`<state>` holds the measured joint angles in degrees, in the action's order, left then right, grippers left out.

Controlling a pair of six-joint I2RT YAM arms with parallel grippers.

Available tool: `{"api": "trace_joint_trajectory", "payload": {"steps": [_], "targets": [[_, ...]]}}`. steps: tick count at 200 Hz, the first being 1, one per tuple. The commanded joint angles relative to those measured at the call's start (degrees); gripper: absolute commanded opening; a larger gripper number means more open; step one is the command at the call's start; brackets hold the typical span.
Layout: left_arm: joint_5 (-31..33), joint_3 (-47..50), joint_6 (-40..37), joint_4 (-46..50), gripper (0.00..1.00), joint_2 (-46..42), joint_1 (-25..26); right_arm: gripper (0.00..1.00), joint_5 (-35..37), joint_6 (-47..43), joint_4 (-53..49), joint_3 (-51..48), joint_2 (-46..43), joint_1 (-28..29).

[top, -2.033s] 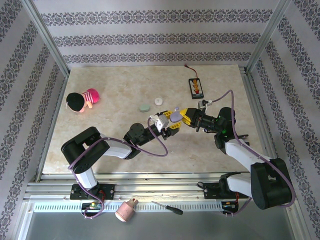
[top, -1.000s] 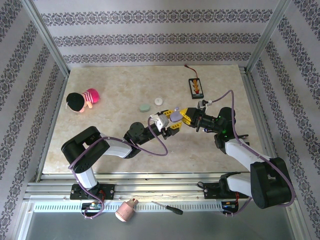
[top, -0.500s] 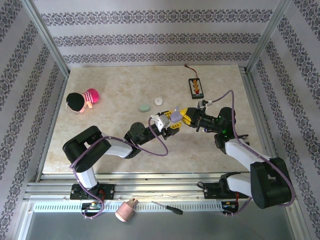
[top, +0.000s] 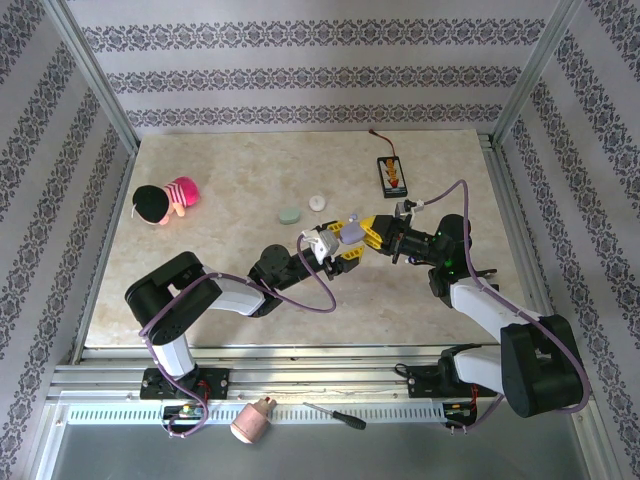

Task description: Insert the wireless bluetooth earbuds into the charging case

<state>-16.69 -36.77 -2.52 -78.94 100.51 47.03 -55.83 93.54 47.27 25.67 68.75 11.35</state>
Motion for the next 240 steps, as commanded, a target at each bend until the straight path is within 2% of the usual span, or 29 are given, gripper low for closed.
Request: {"api": "trace_joint_trajectory", "payload": {"steps": [1, 64, 106, 240], "targets": [[-1.0, -1.6, 0.1, -2.9, 0.57, -2.0, 0.3, 0.16, 0.2, -0.3, 2.7, -1.0, 0.1, -0.4], [-1.6, -1.7, 0.0, -2.9, 0.52, -1.5, 0.3, 0.16, 0.4, -0.2, 2.5, -1.1, -0.1, -0.4], [-2.2, -1.6, 0.0, -2.9, 0.57, -0.8, 0.3, 0.16, 0.3, 0.5, 2.8, -0.5, -0.9, -0.4], [-2.3, -1.6, -0.3, -2.9, 0.54, -0.3, 0.3, 0.16, 0.3, 1.3, 3.6, -0.6, -1.3, -0.4]]}}
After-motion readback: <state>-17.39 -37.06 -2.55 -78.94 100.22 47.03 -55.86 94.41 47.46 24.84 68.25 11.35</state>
